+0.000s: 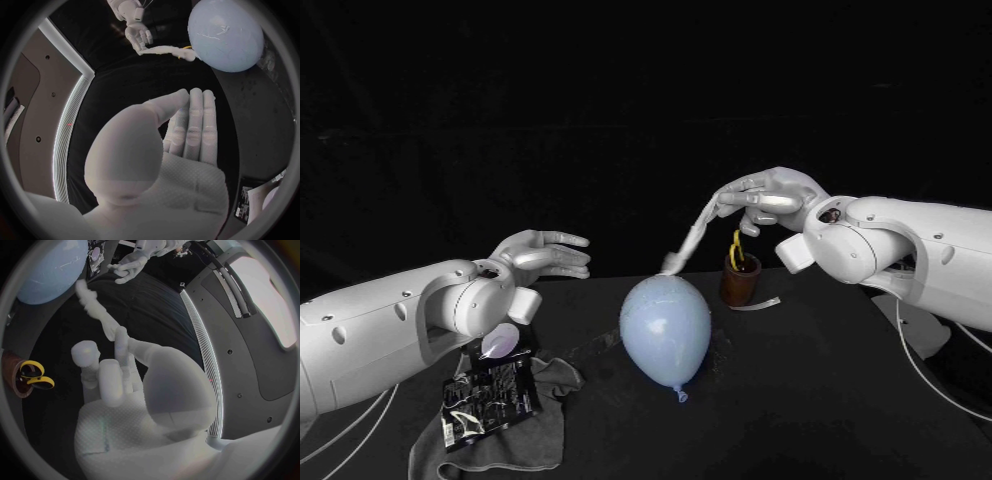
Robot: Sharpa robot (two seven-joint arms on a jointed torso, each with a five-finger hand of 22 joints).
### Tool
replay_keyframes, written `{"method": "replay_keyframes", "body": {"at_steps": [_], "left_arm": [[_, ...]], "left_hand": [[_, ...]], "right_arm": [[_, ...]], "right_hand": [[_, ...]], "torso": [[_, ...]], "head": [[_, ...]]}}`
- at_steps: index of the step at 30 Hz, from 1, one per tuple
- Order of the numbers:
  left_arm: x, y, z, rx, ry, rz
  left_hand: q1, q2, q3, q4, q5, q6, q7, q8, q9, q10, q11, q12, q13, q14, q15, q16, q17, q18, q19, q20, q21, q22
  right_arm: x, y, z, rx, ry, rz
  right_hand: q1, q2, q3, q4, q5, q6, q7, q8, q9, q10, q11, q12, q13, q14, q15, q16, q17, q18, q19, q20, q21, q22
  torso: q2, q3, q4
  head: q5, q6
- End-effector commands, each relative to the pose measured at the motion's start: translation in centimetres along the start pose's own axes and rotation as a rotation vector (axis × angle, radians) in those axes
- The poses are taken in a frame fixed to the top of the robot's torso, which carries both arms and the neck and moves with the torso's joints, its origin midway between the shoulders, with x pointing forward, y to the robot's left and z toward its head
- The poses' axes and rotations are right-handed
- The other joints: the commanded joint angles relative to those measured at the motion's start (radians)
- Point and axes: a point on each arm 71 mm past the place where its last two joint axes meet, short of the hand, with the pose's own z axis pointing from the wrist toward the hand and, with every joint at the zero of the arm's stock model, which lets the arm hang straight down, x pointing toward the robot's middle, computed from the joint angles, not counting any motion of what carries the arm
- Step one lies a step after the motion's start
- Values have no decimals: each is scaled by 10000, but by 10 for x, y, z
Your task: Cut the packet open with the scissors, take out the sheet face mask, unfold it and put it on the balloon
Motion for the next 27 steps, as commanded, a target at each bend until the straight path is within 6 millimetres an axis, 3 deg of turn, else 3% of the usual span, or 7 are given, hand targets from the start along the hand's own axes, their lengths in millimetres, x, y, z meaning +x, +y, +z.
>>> {"method": "replay_keyframes", "body": {"at_steps": [1,9,16,19,22,24,27], "left_arm": [[-1,0,1,-76,-297,343],[-2,0,3,-80,-476,577],[0,-3,4,330,-547,577],[5,-7,6,788,-317,477],[12,-11,7,1379,46,410],[18,-16,9,1916,394,453],[25,-20,11,2438,721,493]], "left_hand": [[-55,86,54,4,8,46,298,56,-13,81,-42,198,778,-70,-25,40,6,129,-66,-6,48,8],[-110,76,130,-26,8,101,287,94,-25,64,-50,233,813,-87,-30,61,67,133,-104,-4,107,37],[-277,125,208,31,4,289,291,185,-51,-142,-20,212,851,-299,32,-20,124,81,-340,65,145,62],[-511,181,264,179,5,426,297,190,-113,-751,82,-86,732,-870,251,-344,11,-145,-949,291,-28,7],[-1121,104,89,626,12,495,414,-32,-315,-1943,365,-703,376,-1895,684,-750,-219,-582,-2086,750,-479,-175],[-1542,-134,9,931,-9,507,452,-199,-436,-2406,494,-929,184,-2383,878,-887,-325,-654,-2505,985,-811,-375],[-1842,-403,-172,1255,-11,518,455,-389,-556,-2748,577,-1079,3,-2887,1010,-1025,-452,-672,-2913,1274,-1244,-656]], "right_arm": [[-1,4,0,-245,-97,72],[-1,8,1,-313,-45,74],[3,14,3,-380,247,-183],[5,19,4,-455,511,-646],[9,26,6,-612,844,-1501],[15,33,8,-817,1129,-2419],[22,42,10,-1139,1359,-3570]], "right_hand": [[11,78,134,-51,51,56,14,55,569,68,-21,67,14,1,-94,44,15,137,84,5,35,499],[-7,78,159,-77,50,52,14,63,576,66,-22,69,23,4,-95,42,11,136,92,3,42,503],[-7,78,159,-77,50,52,14,63,576,66,-22,69,23,4,-95,42,11,136,92,3,42,503],[-18,77,175,-93,50,47,15,68,580,63,-22,70,28,-6,-96,31,-20,139,88,2,33,501],[-34,65,198,-128,51,37,17,74,587,55,-21,70,37,-10,-97,22,-43,130,115,-1,76,516],[-54,48,205,-149,49,36,18,83,595,55,-20,72,45,-4,-98,22,-38,125,134,-2,103,526],[-74,31,203,-162,49,37,19,91,601,55,-19,74,51,-17,-97,5,-84,114,165,-2,154,543]], "torso": [[4,-1,3],[3,-4,-1],[1,-6,-2],[6,-12,-1],[8,-12,-7],[4,-13,-5],[-4,-11,1]], "head": [[-11,9],[-24,17],[-125,46],[-116,58],[-104,50],[-104,69],[-111,90]]}}
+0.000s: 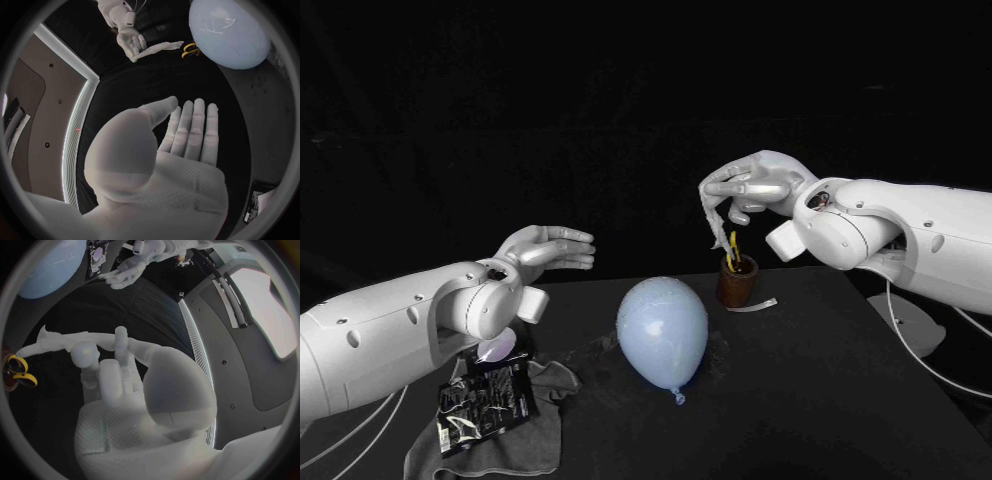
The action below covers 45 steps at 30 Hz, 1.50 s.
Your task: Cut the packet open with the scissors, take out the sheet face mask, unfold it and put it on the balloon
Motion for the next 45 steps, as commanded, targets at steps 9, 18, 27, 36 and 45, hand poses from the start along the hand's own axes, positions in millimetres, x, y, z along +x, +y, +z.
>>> {"method": "replay_keyframes", "body": {"at_steps": [9,18,27,36,45], "left_arm": [[24,-20,15,2225,1099,-24],[39,-32,28,2787,1529,205],[66,-41,34,3087,2361,272],[86,-47,39,3302,2834,488],[89,-48,41,3248,2897,1076]], "left_hand": [[-136,-366,-540,701,-39,377,377,-393,-256,-280,77,-116,-338,-847,197,-260,-389,127,-1126,581,-997,-714],[-263,-724,-1261,1128,-54,223,171,-857,-458,-740,351,-491,-376,-1896,527,-954,-929,-52,-2826,626,-1720,-1186],[-165,-731,-1917,1411,-47,209,157,-1068,-526,-936,307,-529,-361,-2645,565,-1318,-1382,-239,-3180,624,-1913,-1262],[183,-578,-2367,1598,-47,530,120,-1131,-529,-641,347,-424,-334,-1819,554,-1247,-1237,-266,-3103,618,-1961,-1246],[871,-204,-2078,1644,-43,1466,223,-1030,-494,212,-70,-93,-296,-627,138,-675,-1085,53,-1435,592,-1595,-1072]], "right_arm": [[22,41,12,-1336,1020,-5982],[44,67,24,-2299,968,-9272],[73,85,28,-3308,697,-10832],[87,94,27,-3796,527,-11698],[90,97,25,-4029,151,-11983]], "right_hand": [[-154,-33,186,-199,23,104,-47,111,591,72,-19,60,54,41,-90,-7,-22,126,271,-7,370,633],[-257,-73,174,-147,22,155,-83,175,632,139,-47,90,93,148,-116,27,124,85,417,-24,578,699],[-271,-80,175,-135,23,158,-89,182,637,148,-52,93,98,167,-121,33,150,80,437,-27,603,706],[-297,-108,184,-115,23,179,-112,208,654,181,-73,104,113,232,-138,61,249,53,528,-40,733,747],[-305,-121,198,-107,23,191,-125,223,663,202,-85,110,122,271,-149,79,310,39,577,-48,802,768]], "torso": [[-24,9,-15],[-22,18,10],[4,-7,-2],[-2,6,12],[-4,6,3]], "head": [[-41,149],[79,309],[104,374],[151,409],[113,421]]}}
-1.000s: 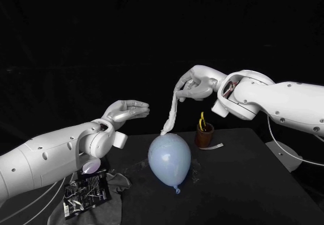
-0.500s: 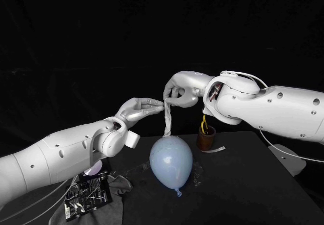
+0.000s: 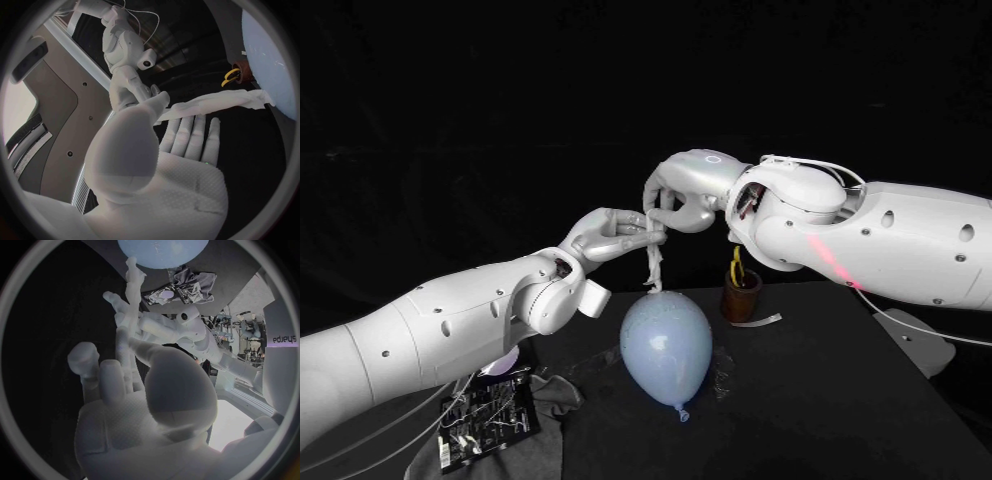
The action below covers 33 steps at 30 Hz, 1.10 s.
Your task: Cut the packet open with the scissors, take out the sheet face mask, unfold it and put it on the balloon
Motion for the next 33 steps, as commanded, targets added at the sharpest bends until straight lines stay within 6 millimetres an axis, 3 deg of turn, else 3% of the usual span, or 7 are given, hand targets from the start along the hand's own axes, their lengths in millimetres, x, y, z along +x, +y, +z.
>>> {"method": "replay_keyframes", "body": {"at_steps": [1,9,12,21,26,28,33], "left_arm": [[3,-2,2,68,273,516],[-4,0,1,-146,-52,956],[-9,1,-1,-224,-215,1004],[-17,2,-5,-360,-447,843],[-15,2,-5,-351,-357,743],[-13,1,-4,-357,-323,717],[-12,2,-4,-425,-394,596]], "left_hand": [[164,17,188,17,-45,199,-21,7,-11,173,-43,74,-17,211,-59,129,30,256,512,-2,123,40],[378,491,884,176,-42,477,-65,-28,-25,421,-124,81,-43,575,-171,414,91,468,1432,0,321,97],[312,524,1001,282,-46,435,-35,-83,-41,382,-99,31,-58,581,-164,460,95,495,1439,6,305,80],[-139,85,762,645,-50,337,4,-213,-76,308,-46,-57,-51,479,-128,523,88,497,1278,16,199,31],[170,361,991,615,-47,679,-151,-30,15,435,-152,-17,-32,460,-178,581,88,481,1200,15,136,22],[584,616,1289,381,-46,1008,-262,213,151,785,-295,137,14,560,-264,671,102,495,1312,12,142,38],[719,621,1513,198,-49,1170,-323,422,298,1087,-386,238,32,691,-326,741,101,529,1442,10,158,53]], "right_arm": [[-4,-1,-1,144,-453,-664],[-5,-5,-4,331,-556,-985],[-5,-8,-6,405,-533,-1079],[-5,-11,-8,515,-440,-1189],[-5,-11,-7,514,-418,-1202],[-5,-10,-6,502,-417,-1205],[-5,-9,-5,463,-447,-1204]], "right_hand": [[-2,71,43,32,25,80,-5,168,667,79,-11,51,17,86,7,61,55,108,102,20,67,785],[-13,54,60,43,25,96,-19,185,678,105,-23,59,27,125,-5,78,112,92,159,9,147,810],[-17,44,66,47,25,103,-24,192,682,116,-28,62,31,145,-10,89,149,88,174,5,164,815],[-24,33,72,54,26,111,-30,200,686,127,-33,65,35,164,-14,99,183,80,199,1,200,827],[-27,28,76,58,25,114,-33,204,688,132,-36,66,37,174,-16,105,203,83,192,-1,184,822],[-27,28,76,58,25,114,-33,204,688,132,-36,66,37,174,-16,105,203,83,192,-1,184,822],[-31,23,80,63,25,116,-34,207,690,135,-37,66,39,175,-18,102,196,86,186,-4,168,816]], "torso": [[0,-1,-4],[3,3,2],[2,5,-4],[8,-1,6],[11,-7,-3],[11,-7,-2],[4,0,-2]], "head": [[-6,13],[-6,2],[-32,6],[-47,2],[-30,-15],[-22,-19],[-27,-23]]}}
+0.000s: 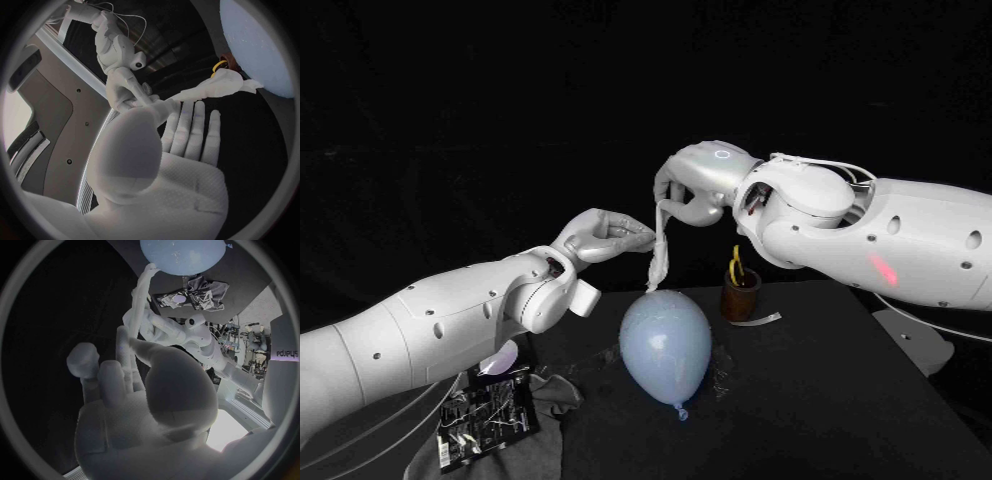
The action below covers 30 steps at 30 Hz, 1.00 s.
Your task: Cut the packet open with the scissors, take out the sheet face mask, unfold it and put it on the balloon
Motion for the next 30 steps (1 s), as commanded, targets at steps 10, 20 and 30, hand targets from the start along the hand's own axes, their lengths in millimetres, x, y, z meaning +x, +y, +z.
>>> {"method": "replay_keyframes", "body": {"at_steps": [10,20,30], "left_arm": [[-2,-1,2,-188,-538,-374],[-3,0,4,-426,-864,-180],[3,-1,5,-372,-527,63]], "left_hand": [[-81,-223,152,-117,-40,182,-1,335,315,204,-15,-9,-27,71,-45,61,-34,242,188,9,-13,16],[-988,-1354,-726,329,-38,-1152,429,-591,41,-377,340,-317,-59,15,116,108,-15,243,281,9,-71,11],[-914,-1422,-1110,438,-38,-761,299,-479,127,-449,281,-251,-21,-12,94,161,10,172,-140,16,-232,-34]], "right_arm": [[-1,3,3,-65,-136,-178],[-2,6,3,-141,-188,-147],[-1,7,5,-152,-177,-149]], "right_hand": [[11,66,40,24,29,71,-28,103,692,104,-4,67,20,75,-22,36,18,86,74,-26,15,817],[11,66,40,24,29,71,-28,103,692,104,-4,67,20,75,-22,36,18,86,74,-26,15,817],[7,60,47,29,30,74,-32,107,694,109,-7,67,23,84,-25,40,34,83,84,-29,26,820]], "torso": [[-3,9,-8],[-9,10,-3],[0,7,-2]], "head": [[-7,30],[-22,54],[-25,57]]}}
